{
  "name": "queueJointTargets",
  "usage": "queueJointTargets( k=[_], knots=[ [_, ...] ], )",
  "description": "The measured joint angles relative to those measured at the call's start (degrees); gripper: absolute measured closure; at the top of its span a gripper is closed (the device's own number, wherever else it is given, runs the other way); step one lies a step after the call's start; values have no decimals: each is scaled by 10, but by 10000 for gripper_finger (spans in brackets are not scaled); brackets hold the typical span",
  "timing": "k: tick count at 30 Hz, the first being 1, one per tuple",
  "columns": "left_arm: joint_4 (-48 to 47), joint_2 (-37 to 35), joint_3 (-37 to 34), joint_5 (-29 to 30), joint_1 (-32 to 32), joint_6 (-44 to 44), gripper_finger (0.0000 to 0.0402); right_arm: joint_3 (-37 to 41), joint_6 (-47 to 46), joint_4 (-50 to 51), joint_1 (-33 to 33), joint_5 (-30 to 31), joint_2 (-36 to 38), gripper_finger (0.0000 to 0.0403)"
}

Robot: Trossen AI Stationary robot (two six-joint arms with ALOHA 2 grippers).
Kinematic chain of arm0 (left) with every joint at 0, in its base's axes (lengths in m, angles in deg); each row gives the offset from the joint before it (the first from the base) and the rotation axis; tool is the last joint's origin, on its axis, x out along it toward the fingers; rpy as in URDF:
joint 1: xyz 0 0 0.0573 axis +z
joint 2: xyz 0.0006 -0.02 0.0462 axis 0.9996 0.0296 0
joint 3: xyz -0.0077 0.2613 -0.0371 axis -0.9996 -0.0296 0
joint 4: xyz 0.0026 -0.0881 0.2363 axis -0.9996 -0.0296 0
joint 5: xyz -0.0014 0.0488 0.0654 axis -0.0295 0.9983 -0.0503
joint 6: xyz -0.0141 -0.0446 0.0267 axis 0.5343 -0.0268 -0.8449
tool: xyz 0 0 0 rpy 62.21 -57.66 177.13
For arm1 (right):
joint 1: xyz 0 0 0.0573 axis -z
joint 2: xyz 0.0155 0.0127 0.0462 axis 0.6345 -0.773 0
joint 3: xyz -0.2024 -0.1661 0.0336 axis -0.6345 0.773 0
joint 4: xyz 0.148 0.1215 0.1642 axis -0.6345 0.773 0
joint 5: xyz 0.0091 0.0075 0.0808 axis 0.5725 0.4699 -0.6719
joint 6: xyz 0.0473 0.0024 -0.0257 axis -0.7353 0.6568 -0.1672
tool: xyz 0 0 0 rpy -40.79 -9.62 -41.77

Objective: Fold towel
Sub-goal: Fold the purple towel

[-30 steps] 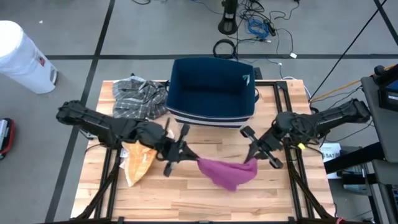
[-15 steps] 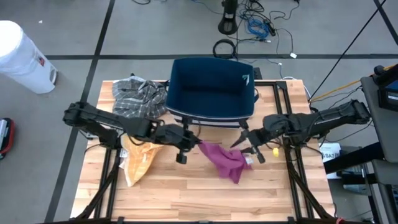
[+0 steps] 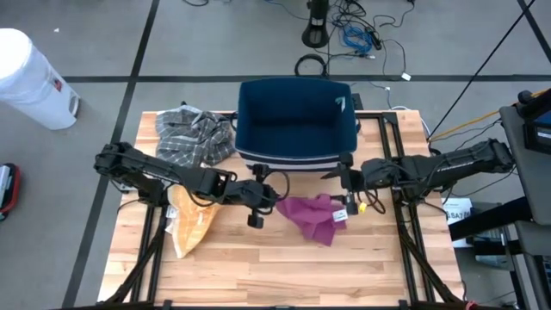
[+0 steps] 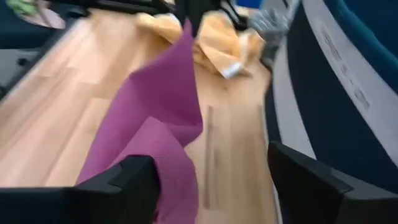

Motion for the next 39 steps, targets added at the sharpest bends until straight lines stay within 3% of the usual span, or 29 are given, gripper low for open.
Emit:
queueJointTargets(
  k=[9,16,21,23,28,34,39],
  knots=[
    [-33,0,0,36,8,43,399,0,-40,48,0,75,4,147],
    [-81,0,0,37,26,81,399,0,-70,84,1,34,13,147],
    [-91,0,0,36,36,104,399,0,-96,109,1,49,13,147],
    [-92,0,0,37,41,114,399,0,-100,111,1,35,13,147],
    [-94,0,0,34,51,129,399,-1,-110,93,-16,-85,6,147],
    [-94,0,0,33,54,137,396,0,-117,97,-69,-107,-54,147],
    [-104,0,0,35,54,145,360,0,-130,60,-103,-107,-120,147]
  ],
)
